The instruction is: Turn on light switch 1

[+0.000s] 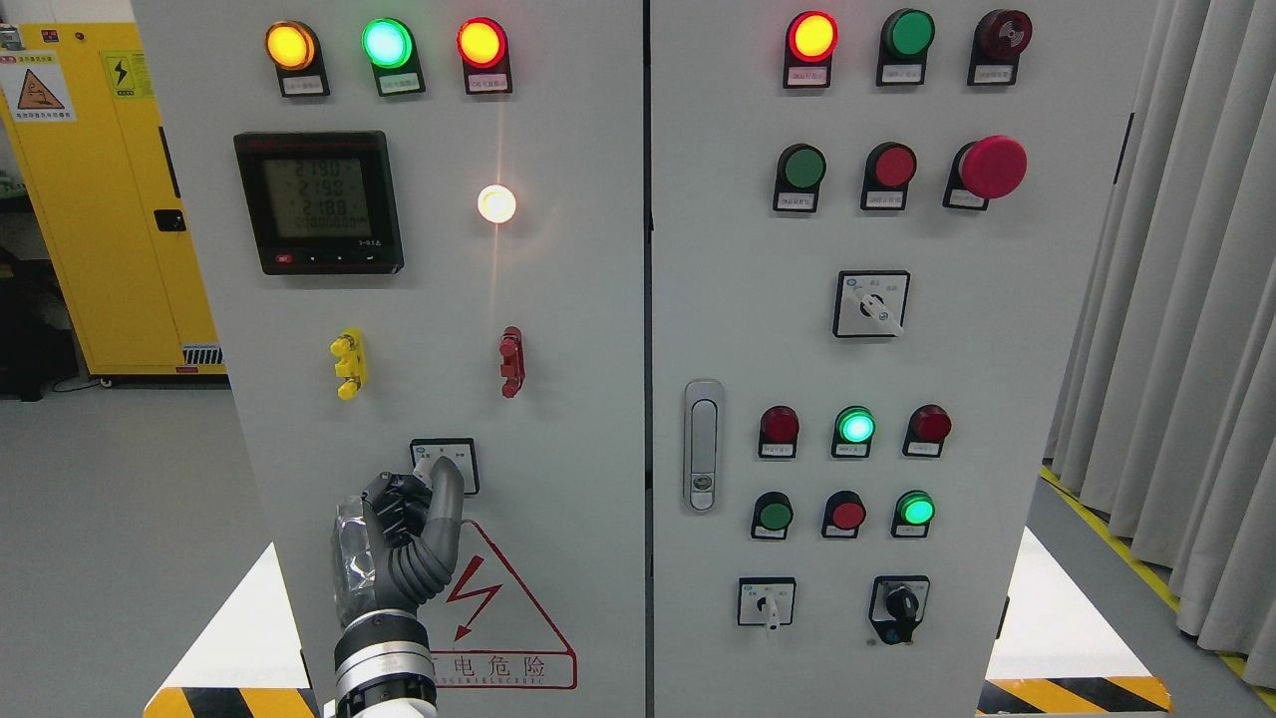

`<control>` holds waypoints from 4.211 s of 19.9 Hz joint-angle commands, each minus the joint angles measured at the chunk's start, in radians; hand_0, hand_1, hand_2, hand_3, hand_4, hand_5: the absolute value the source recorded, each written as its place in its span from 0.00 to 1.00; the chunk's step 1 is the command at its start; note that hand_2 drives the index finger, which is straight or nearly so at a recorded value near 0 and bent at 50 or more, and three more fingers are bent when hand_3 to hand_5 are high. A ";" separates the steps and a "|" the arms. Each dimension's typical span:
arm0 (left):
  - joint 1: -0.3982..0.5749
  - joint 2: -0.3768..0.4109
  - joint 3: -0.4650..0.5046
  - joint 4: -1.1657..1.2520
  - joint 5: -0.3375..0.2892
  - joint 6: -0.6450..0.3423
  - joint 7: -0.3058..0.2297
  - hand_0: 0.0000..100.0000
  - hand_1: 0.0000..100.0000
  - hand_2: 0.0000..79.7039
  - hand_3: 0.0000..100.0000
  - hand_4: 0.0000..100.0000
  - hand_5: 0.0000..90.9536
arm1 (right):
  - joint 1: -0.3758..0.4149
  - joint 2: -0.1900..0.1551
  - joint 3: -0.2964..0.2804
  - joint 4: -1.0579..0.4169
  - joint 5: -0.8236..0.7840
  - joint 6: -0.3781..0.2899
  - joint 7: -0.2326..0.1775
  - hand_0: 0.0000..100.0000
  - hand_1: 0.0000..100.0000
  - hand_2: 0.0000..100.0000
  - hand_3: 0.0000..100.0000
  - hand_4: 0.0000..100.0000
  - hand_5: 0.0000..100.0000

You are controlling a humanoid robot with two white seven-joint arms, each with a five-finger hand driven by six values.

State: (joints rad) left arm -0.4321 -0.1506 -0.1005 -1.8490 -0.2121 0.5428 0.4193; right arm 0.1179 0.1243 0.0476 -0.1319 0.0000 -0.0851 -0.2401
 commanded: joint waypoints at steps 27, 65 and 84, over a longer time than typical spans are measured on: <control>0.012 0.002 -0.005 -0.006 0.002 -0.006 0.002 0.21 0.51 0.79 0.94 0.96 1.00 | 0.000 0.000 0.000 0.000 -0.029 0.001 -0.001 0.00 0.50 0.04 0.00 0.00 0.00; 0.748 0.137 0.217 1.199 0.283 -1.213 -0.440 0.09 0.34 0.75 0.92 0.87 0.71 | 0.000 0.000 0.000 0.000 -0.029 0.001 -0.001 0.00 0.50 0.04 0.00 0.00 0.00; 0.573 0.132 0.097 1.766 0.263 -0.726 -0.623 0.29 0.27 0.00 0.00 0.00 0.00 | 0.000 0.000 0.000 0.000 -0.029 0.001 0.001 0.00 0.50 0.04 0.00 0.00 0.00</control>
State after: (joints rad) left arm 0.2347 -0.0070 0.0519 -0.4400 0.0514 -0.2288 -0.2006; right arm 0.1182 0.1243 0.0476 -0.1319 0.0000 -0.0851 -0.2401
